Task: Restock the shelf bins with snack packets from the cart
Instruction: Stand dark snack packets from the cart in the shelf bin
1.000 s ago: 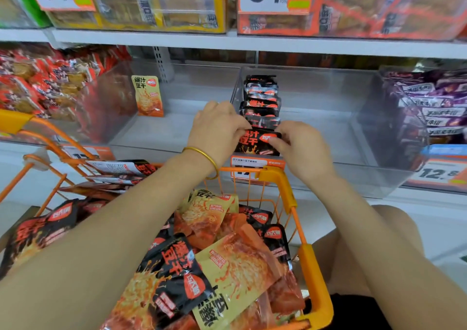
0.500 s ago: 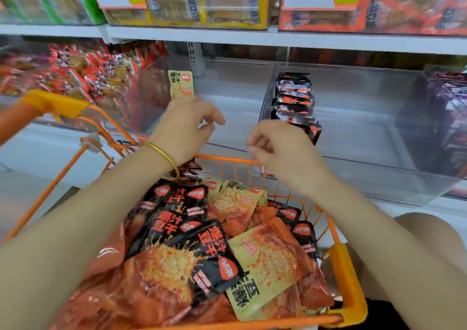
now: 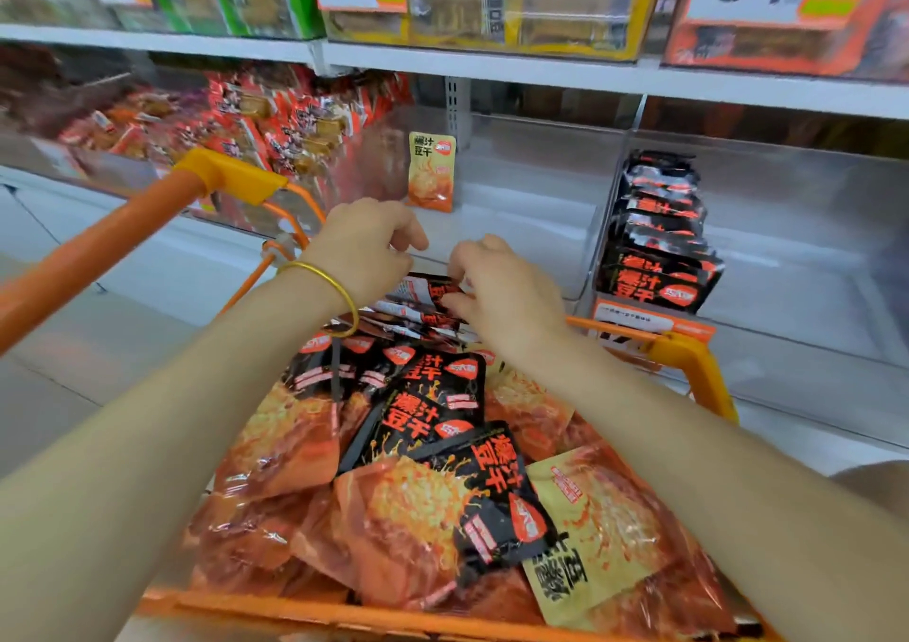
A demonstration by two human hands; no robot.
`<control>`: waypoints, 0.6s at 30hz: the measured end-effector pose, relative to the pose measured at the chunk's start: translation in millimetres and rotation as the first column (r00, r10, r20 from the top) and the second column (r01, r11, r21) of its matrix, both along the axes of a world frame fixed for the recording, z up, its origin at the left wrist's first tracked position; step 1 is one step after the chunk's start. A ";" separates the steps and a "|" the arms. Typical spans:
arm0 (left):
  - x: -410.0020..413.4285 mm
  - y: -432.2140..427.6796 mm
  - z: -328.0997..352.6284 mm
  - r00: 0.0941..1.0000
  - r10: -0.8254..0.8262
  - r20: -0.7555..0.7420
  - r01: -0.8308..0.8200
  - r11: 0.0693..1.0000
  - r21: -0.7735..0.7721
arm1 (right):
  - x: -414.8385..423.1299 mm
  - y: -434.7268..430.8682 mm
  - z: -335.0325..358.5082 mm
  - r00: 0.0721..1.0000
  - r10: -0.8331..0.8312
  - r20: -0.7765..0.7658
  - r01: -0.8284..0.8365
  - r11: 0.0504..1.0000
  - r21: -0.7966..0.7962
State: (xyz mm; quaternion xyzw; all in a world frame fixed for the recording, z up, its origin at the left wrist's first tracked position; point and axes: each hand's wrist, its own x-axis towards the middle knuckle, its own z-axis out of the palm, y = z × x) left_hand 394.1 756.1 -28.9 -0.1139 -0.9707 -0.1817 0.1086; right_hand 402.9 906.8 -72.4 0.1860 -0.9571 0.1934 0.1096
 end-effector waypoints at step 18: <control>9.8 126.8 6.2 0.649 -0.700 0.299 0.192 0.530 0.826 | 11.3 153.0 12.9 0.797 0.567 0.207 -0.026 0.375 -0.926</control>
